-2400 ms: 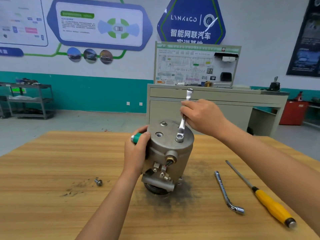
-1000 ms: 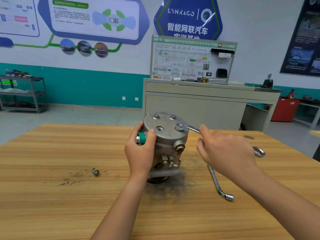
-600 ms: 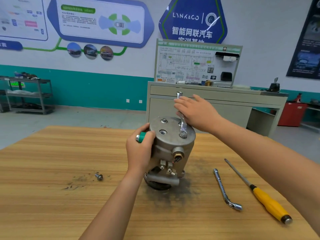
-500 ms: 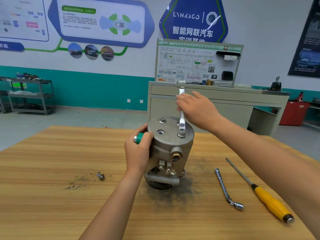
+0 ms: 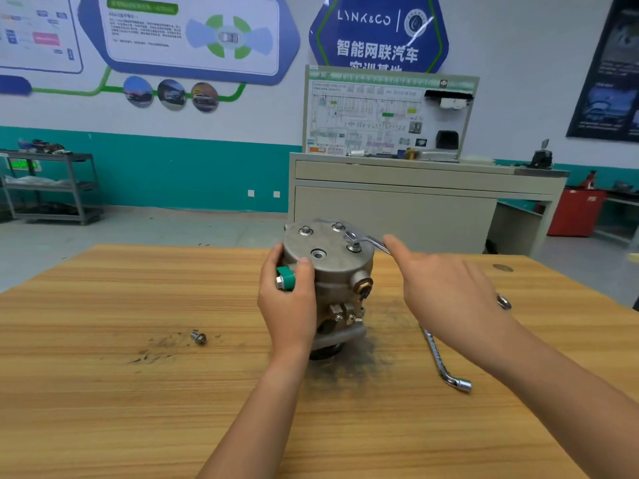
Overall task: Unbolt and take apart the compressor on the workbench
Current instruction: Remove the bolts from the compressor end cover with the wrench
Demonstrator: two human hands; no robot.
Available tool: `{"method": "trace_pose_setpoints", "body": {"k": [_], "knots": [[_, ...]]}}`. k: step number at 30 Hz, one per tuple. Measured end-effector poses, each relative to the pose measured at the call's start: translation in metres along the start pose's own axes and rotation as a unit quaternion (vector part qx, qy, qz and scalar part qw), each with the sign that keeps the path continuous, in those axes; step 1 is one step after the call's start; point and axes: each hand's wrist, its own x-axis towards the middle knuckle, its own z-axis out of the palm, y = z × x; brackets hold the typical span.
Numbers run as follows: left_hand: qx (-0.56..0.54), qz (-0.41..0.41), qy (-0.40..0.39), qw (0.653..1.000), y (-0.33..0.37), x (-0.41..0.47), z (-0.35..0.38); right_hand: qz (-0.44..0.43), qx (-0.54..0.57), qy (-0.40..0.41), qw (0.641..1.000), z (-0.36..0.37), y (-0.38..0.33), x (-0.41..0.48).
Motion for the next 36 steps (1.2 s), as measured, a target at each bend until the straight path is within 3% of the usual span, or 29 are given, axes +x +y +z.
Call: {"method": "trace_pose_setpoints", "body": {"k": [9, 17, 23, 26, 29, 33, 36], "knots": [[0.024, 0.015, -0.001, 1.000, 0.002, -0.008, 0.003, 0.013, -0.037, -0.030, 0.999, -0.012, 0.003, 0.004], [0.031, 0.033, 0.005, 0.999, 0.003, -0.013, 0.009, -0.029, -0.077, -0.064, 0.995, -0.020, -0.007, -0.001], [0.037, 0.032, -0.014, 0.999, 0.006, -0.011, 0.005, 0.020, -0.082, -0.050, 0.995, -0.012, -0.012, -0.011], [0.049, 0.036, -0.034, 0.998, 0.006, -0.002, 0.000, 0.050, -0.072, 0.015, 0.996, 0.000, 0.000, -0.012], [0.067, 0.028, -0.046, 0.996, 0.005, 0.008, -0.004, -0.016, -0.010, 0.161, 0.987, 0.027, 0.026, 0.002], [0.052, 0.017, -0.069, 0.996, 0.003, 0.018, -0.008, -0.015, 0.017, 0.084, 0.996, 0.047, 0.037, 0.059], [0.048, 0.010, -0.089, 0.995, 0.002, 0.024, -0.011, -0.132, 0.049, 0.062, 0.988, 0.045, 0.024, 0.107]]}}
